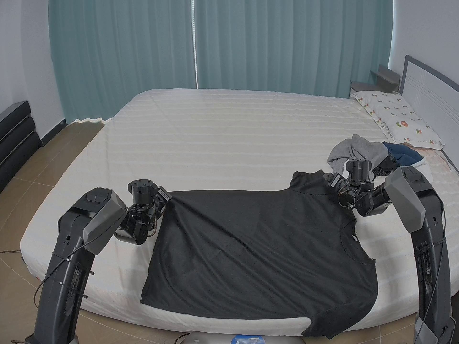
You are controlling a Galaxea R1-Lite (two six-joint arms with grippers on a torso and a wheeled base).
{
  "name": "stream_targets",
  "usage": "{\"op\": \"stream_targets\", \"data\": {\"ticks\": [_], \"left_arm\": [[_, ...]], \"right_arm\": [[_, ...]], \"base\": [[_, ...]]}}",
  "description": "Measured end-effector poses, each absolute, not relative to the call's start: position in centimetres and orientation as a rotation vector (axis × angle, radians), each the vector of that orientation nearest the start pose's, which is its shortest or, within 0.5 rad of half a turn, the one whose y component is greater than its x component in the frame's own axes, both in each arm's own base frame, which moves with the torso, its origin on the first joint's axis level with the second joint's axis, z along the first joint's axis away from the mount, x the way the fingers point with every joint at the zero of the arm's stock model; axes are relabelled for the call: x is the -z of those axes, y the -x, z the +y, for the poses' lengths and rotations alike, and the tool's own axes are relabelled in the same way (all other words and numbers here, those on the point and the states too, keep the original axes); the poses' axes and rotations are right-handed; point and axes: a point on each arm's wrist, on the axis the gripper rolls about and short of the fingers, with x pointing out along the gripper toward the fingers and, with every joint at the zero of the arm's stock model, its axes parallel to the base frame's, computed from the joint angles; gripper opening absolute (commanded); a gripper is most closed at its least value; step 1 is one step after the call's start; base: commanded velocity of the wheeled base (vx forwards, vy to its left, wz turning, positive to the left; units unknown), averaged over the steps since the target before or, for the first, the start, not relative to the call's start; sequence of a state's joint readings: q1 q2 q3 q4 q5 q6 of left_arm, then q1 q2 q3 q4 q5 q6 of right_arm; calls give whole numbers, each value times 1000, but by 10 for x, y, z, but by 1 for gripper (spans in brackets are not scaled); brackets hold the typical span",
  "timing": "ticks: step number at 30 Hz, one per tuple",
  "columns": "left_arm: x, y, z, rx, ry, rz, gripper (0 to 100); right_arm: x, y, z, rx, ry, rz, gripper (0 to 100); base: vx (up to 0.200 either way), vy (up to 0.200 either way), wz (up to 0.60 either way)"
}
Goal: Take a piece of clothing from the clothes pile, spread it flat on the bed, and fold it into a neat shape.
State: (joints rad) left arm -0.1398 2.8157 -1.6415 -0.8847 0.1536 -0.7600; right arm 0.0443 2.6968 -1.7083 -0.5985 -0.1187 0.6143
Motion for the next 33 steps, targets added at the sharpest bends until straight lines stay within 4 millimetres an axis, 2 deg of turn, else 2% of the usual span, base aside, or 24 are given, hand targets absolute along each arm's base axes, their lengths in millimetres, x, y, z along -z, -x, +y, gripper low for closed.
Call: {"op": "stream_targets", "data": {"ticks": [8, 17, 18, 27, 33], "left_arm": [[66, -514, -69, -122, 711, 269, 0], [66, -514, -70, -120, 710, 272, 0], [66, -514, -70, -120, 710, 272, 0], [66, -514, -70, -121, 709, 274, 0], [64, -516, -70, -116, 711, 262, 0]], "right_arm": [[32, -529, 5, 223, -584, 352, 100], [44, -529, 5, 229, -583, 366, 100], [45, -529, 5, 229, -583, 367, 0], [48, -529, 6, 224, -587, 344, 0], [41, -532, 1, 246, -588, 259, 0]], "base": [[0, 0, 0], [0, 0, 0], [0, 0, 0], [0, 0, 0], [0, 0, 0]]}}
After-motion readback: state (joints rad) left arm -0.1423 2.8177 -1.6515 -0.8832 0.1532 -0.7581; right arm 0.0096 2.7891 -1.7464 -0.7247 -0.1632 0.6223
